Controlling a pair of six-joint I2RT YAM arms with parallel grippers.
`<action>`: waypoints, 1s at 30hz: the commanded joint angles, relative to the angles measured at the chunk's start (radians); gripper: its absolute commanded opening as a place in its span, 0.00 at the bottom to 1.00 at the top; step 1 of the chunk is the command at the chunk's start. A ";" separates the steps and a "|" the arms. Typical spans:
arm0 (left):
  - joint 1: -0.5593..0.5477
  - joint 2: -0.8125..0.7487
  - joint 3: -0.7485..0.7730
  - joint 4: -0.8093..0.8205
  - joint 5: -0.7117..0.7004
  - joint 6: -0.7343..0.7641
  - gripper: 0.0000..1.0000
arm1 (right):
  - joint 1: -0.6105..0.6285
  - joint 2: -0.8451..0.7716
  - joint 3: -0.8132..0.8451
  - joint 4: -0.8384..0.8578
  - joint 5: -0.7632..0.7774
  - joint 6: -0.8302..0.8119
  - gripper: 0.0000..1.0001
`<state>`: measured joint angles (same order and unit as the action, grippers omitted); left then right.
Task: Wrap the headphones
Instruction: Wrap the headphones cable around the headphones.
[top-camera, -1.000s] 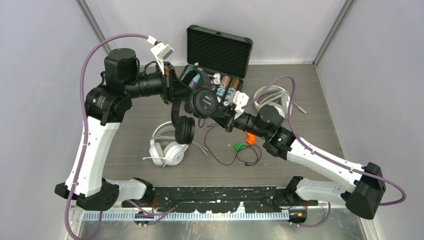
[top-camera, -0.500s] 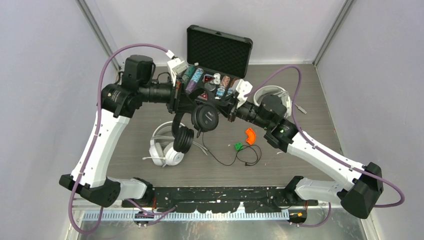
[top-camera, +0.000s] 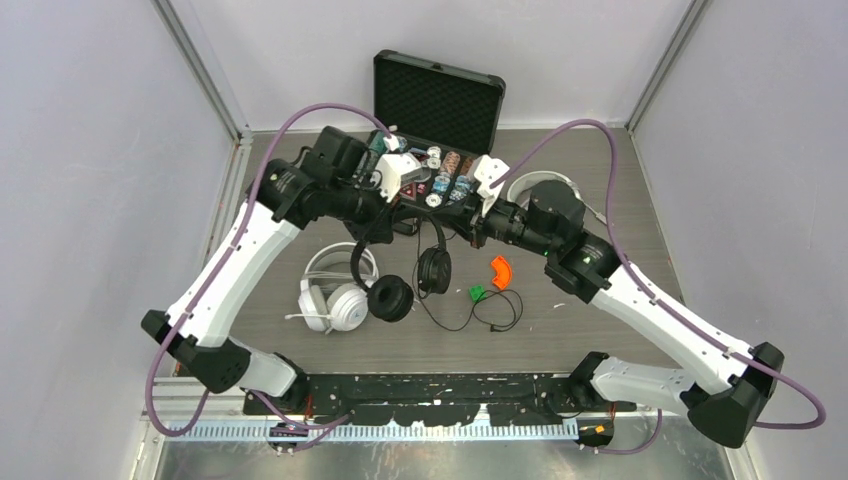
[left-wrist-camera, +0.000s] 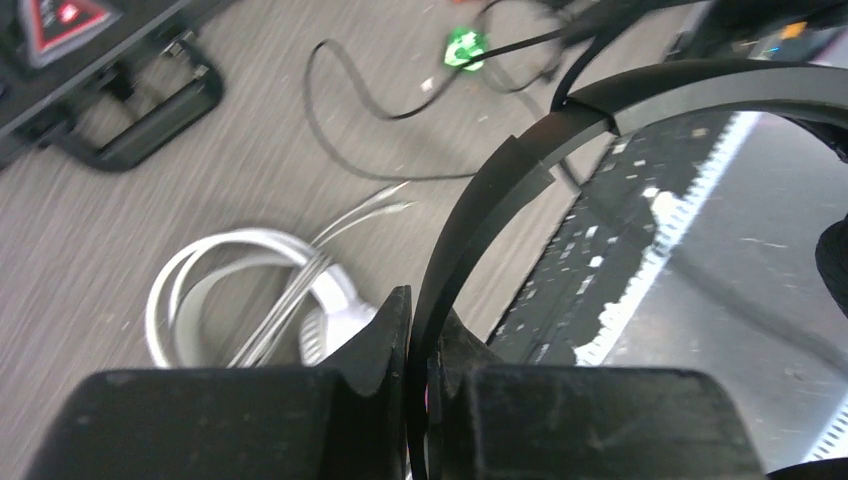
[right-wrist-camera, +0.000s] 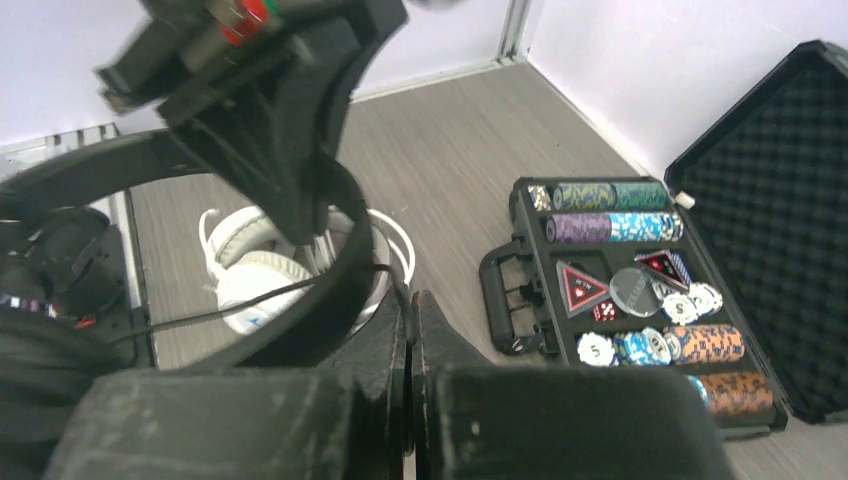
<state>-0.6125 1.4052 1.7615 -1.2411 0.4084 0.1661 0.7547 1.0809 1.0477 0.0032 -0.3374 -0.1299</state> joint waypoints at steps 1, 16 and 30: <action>-0.033 0.021 0.060 -0.041 -0.266 0.013 0.00 | -0.005 -0.035 0.126 -0.170 -0.010 0.004 0.01; -0.073 0.036 0.075 -0.001 -0.592 -0.058 0.00 | -0.006 0.096 0.316 -0.378 -0.098 0.212 0.01; -0.076 -0.060 0.001 0.129 -0.685 0.074 0.00 | -0.007 0.226 0.493 -0.585 -0.151 0.371 0.03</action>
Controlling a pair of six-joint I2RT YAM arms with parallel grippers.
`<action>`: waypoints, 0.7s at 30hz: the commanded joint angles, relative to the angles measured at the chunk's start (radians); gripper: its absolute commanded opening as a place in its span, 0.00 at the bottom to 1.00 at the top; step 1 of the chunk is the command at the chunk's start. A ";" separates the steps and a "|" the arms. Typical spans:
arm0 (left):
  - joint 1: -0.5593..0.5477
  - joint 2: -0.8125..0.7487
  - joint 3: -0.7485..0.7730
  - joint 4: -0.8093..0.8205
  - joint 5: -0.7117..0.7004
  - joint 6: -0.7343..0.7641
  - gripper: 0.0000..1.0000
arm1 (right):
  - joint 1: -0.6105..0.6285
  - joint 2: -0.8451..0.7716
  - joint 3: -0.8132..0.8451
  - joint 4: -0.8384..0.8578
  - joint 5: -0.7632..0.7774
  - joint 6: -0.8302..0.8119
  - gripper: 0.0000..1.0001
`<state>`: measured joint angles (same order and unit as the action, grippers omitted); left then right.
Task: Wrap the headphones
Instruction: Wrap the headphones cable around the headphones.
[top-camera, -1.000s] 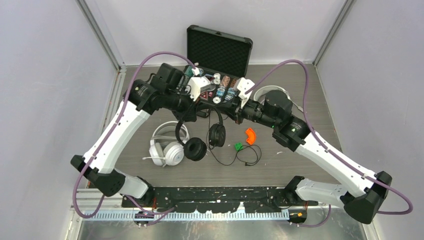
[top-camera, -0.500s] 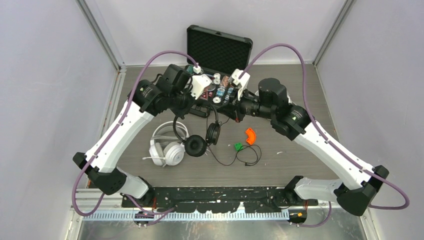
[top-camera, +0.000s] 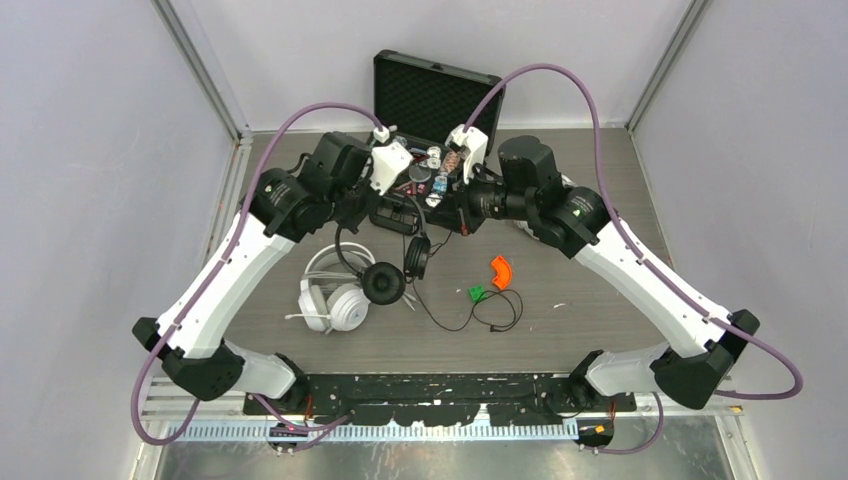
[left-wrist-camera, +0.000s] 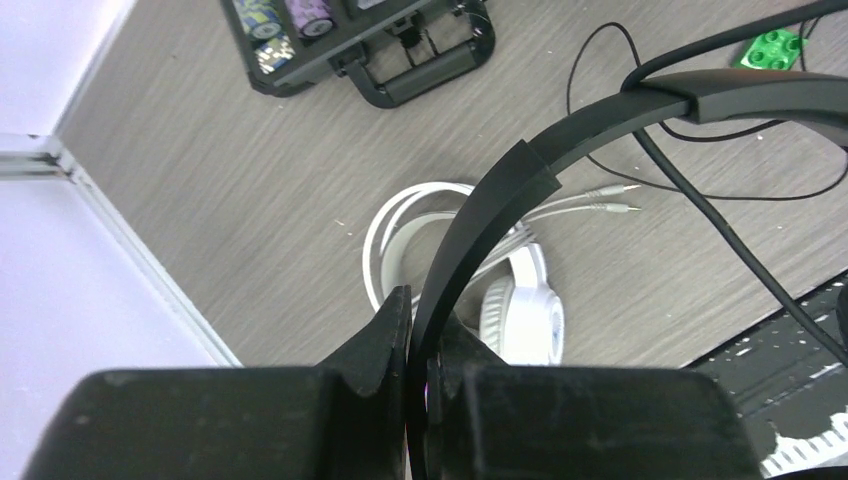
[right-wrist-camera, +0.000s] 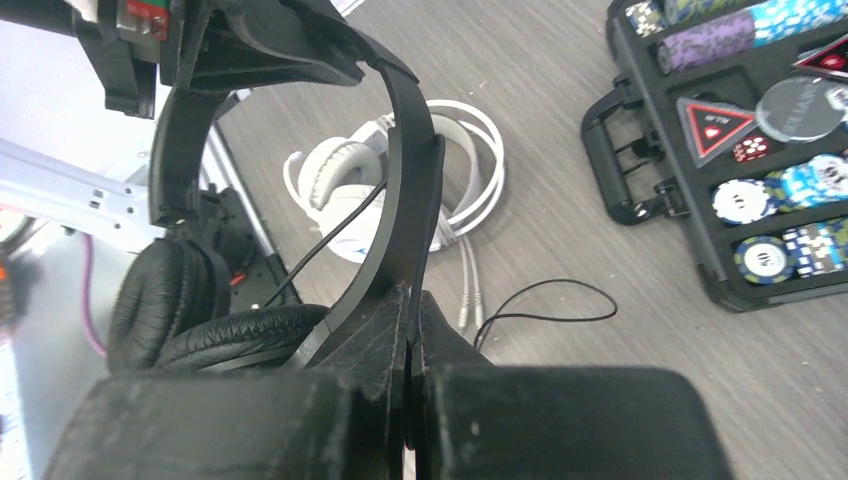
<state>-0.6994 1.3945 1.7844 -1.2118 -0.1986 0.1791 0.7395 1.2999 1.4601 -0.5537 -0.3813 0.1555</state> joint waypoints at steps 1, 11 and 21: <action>0.012 -0.056 -0.024 0.111 -0.068 0.089 0.00 | 0.007 0.012 0.083 -0.027 -0.123 0.099 0.02; 0.012 -0.145 -0.096 0.182 0.148 0.162 0.00 | -0.008 0.015 0.052 -0.016 -0.050 0.139 0.01; 0.012 -0.231 -0.182 0.216 0.374 0.204 0.00 | -0.063 0.042 -0.014 0.072 -0.030 0.181 0.00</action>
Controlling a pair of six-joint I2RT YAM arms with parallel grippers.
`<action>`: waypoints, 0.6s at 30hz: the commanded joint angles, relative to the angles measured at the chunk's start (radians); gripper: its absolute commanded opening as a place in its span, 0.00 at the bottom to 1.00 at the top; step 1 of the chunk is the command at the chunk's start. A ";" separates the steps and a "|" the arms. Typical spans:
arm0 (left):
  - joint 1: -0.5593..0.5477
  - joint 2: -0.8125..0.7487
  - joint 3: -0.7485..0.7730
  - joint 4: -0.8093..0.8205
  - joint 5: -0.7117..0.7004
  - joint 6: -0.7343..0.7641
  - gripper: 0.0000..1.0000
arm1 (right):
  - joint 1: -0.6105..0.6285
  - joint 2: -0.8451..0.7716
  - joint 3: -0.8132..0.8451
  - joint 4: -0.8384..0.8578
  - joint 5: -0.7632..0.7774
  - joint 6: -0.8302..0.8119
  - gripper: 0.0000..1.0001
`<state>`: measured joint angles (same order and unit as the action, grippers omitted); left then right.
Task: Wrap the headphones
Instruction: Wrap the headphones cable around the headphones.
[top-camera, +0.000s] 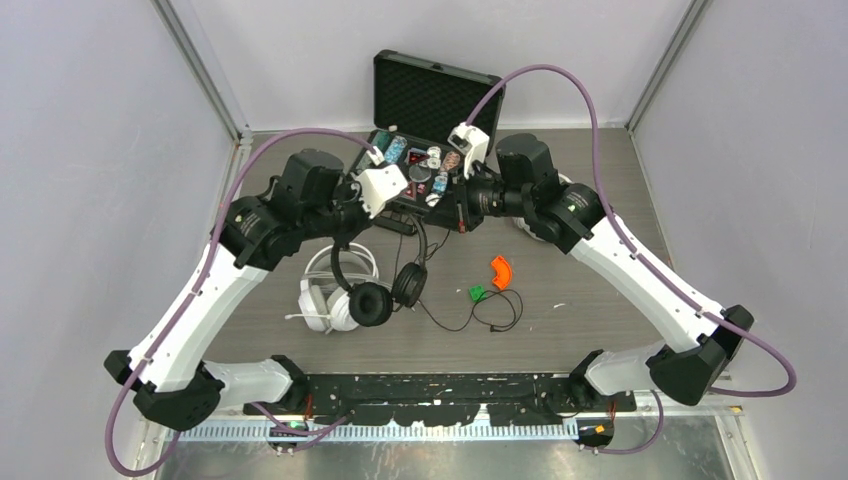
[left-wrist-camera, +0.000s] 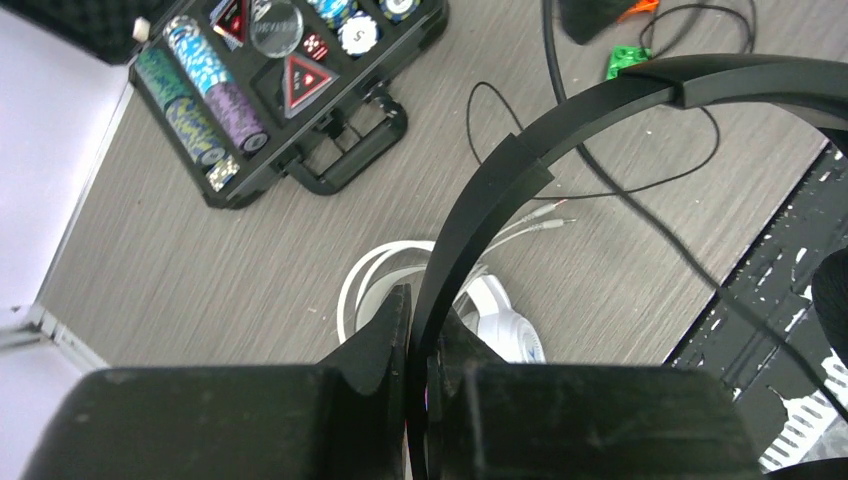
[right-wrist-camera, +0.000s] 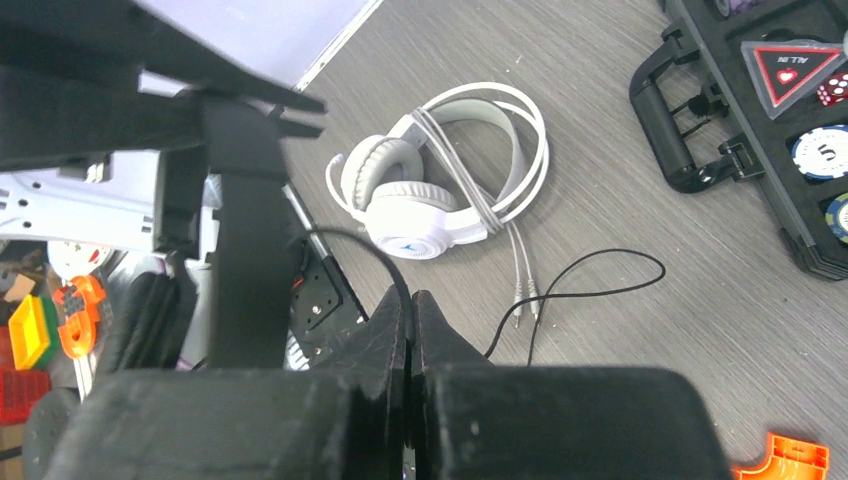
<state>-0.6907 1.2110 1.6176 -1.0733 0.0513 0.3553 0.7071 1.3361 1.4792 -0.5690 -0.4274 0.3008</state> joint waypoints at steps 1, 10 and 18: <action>0.002 -0.053 -0.021 0.080 0.133 0.034 0.00 | -0.039 0.006 -0.042 0.100 0.014 0.044 0.00; 0.003 -0.028 -0.023 0.055 0.039 0.024 0.00 | -0.083 -0.003 -0.050 0.116 -0.023 0.082 0.01; 0.003 0.056 0.025 -0.016 -0.169 -0.031 0.00 | -0.085 -0.019 -0.020 0.113 -0.115 0.148 0.00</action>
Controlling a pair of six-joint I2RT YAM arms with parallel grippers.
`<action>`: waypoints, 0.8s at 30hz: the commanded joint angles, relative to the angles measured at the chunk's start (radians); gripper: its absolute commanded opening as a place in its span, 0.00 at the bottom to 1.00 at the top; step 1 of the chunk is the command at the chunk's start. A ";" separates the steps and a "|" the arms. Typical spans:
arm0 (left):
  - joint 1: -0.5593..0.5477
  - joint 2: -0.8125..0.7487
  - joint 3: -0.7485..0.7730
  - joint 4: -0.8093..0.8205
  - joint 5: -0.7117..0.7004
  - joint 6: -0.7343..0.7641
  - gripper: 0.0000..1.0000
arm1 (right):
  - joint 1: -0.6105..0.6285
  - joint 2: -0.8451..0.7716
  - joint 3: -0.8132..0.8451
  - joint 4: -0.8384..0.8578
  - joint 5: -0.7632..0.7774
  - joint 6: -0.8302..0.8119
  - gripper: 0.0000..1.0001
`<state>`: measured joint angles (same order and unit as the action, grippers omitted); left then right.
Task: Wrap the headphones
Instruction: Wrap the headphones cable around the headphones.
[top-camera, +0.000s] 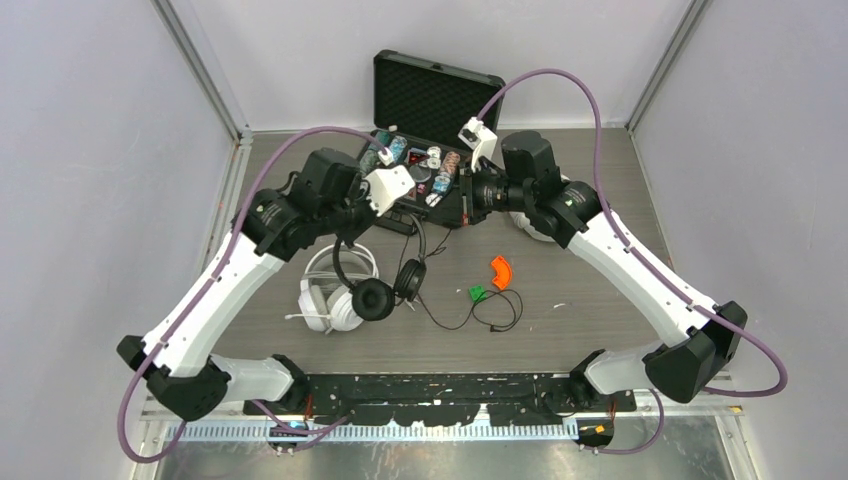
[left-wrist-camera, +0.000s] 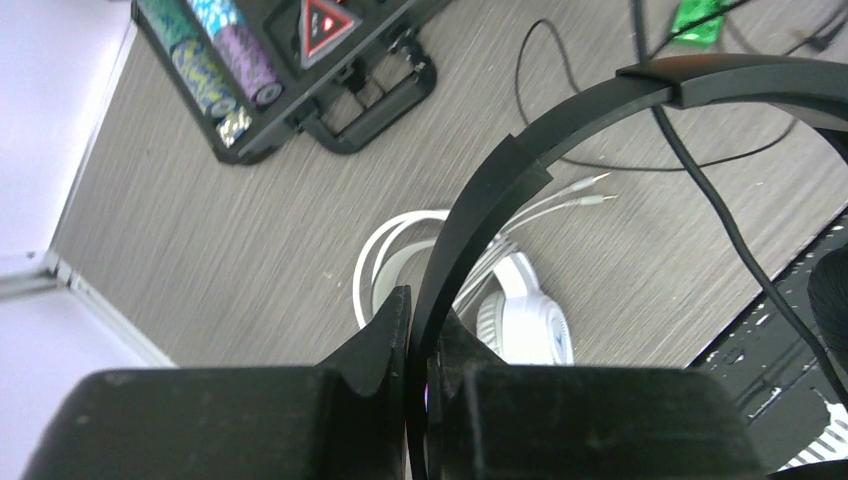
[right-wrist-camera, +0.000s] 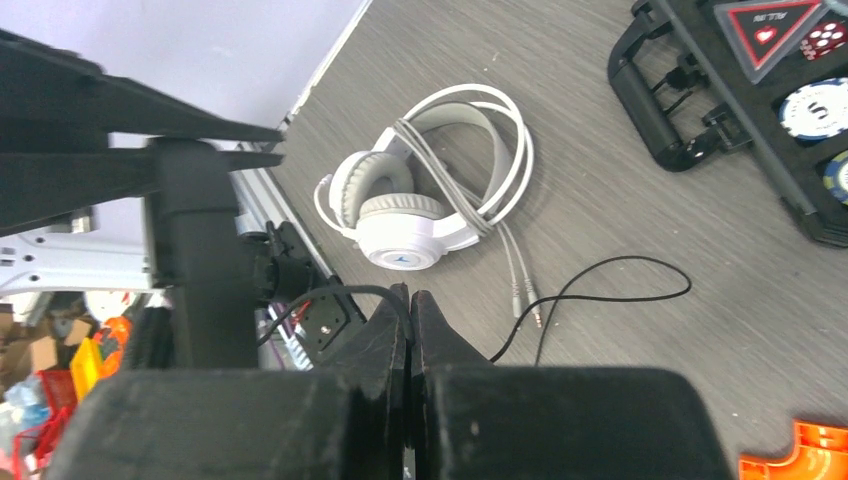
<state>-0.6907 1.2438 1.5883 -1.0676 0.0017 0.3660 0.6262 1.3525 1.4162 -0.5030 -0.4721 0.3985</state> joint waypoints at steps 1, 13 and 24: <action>0.003 0.031 0.061 -0.026 -0.144 -0.052 0.00 | -0.003 -0.032 0.046 0.046 -0.084 0.060 0.00; 0.003 0.086 0.102 -0.055 -0.342 -0.127 0.00 | -0.003 -0.029 0.093 -0.009 -0.060 0.089 0.00; 0.003 0.168 0.173 -0.073 -0.448 -0.287 0.00 | 0.010 -0.010 0.023 0.290 -0.277 0.357 0.07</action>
<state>-0.6907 1.3914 1.6981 -1.1358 -0.3801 0.1749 0.6266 1.3525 1.4647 -0.4347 -0.6476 0.6086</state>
